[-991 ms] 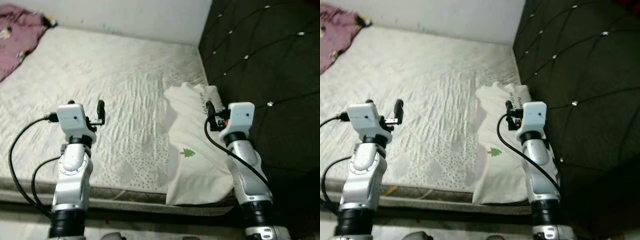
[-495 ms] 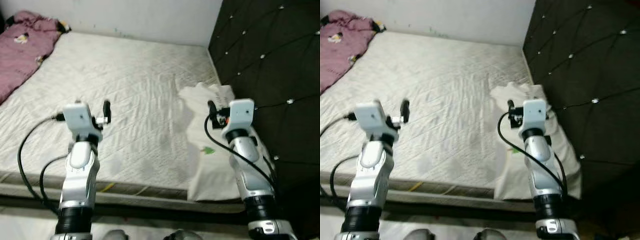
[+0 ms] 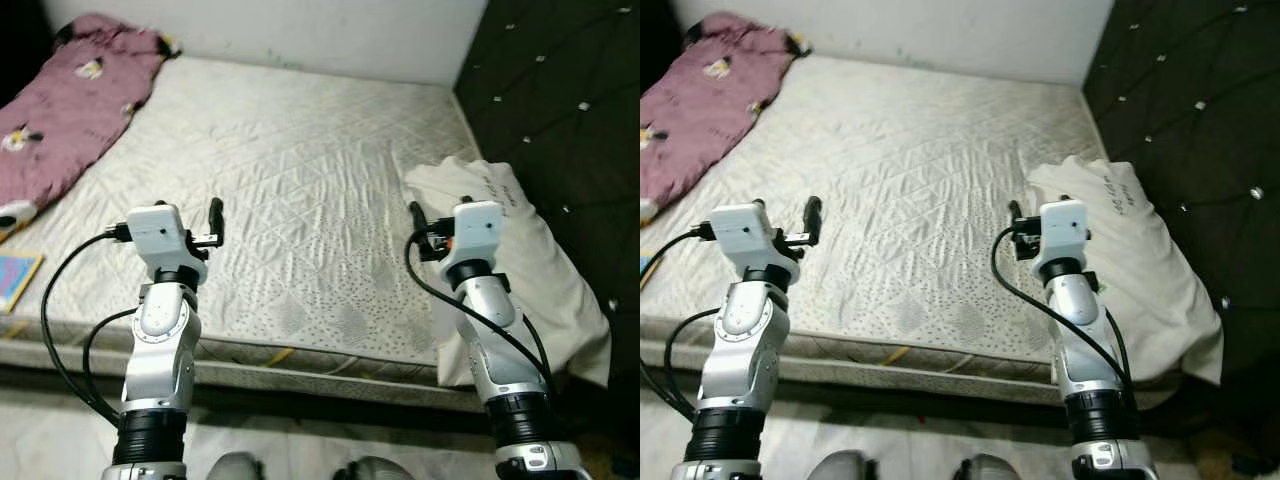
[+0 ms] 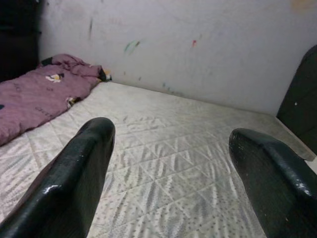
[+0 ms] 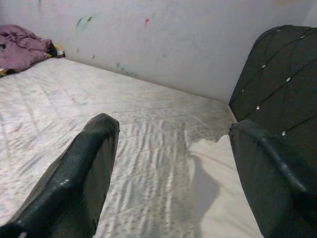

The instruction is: Clean up the room

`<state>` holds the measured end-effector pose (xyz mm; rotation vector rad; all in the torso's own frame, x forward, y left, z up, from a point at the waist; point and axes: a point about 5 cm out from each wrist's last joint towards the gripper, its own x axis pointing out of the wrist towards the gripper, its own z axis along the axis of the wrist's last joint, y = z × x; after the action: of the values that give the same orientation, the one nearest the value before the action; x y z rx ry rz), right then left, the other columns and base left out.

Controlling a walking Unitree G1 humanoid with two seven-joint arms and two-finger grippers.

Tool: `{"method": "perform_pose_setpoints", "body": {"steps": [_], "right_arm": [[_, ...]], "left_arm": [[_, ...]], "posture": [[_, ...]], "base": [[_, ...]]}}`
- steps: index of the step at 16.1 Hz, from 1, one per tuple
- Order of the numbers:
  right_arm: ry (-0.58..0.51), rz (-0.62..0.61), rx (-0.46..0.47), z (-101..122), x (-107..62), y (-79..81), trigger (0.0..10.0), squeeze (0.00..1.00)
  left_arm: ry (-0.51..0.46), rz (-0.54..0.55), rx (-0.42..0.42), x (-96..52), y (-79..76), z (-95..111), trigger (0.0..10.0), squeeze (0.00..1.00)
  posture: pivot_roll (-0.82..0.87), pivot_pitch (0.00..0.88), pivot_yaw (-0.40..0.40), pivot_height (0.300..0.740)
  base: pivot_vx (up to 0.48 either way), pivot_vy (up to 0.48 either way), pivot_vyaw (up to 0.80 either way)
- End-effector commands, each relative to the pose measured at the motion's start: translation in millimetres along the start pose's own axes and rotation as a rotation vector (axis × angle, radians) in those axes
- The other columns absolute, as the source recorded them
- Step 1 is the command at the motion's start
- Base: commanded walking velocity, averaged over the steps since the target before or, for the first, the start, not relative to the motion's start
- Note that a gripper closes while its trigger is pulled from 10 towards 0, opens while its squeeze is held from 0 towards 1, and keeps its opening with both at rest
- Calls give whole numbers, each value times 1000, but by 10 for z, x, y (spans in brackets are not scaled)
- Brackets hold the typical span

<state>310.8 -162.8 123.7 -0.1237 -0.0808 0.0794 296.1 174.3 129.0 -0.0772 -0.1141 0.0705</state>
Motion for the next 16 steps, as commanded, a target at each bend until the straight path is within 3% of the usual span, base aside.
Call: {"method": "perform_pose_setpoints", "body": {"steps": [1, 6, 16], "right_arm": [[-23, -1, 18, 79, 30, -17, 10000, 0], [-20, 8, 21, 76, 26, -20, 10000, 0], [-14, 21, 14, 60, 25, -9, 10000, 0]], "left_arm": [[-7, 3, 0, 10, 19, 28, 10000, 0], [-15, 1, -10, 6, 15, 40, 10000, 0], [-1, -10, -22, -5, -8, 12, 10000, 0]], "posture": [[-19, 0, -67, 740], [-16, 0, -68, 740], [-13, 0, -69, 740]], "base": [[0, 0, 0], [0, 0, -713], [187, 0, 0]]}}
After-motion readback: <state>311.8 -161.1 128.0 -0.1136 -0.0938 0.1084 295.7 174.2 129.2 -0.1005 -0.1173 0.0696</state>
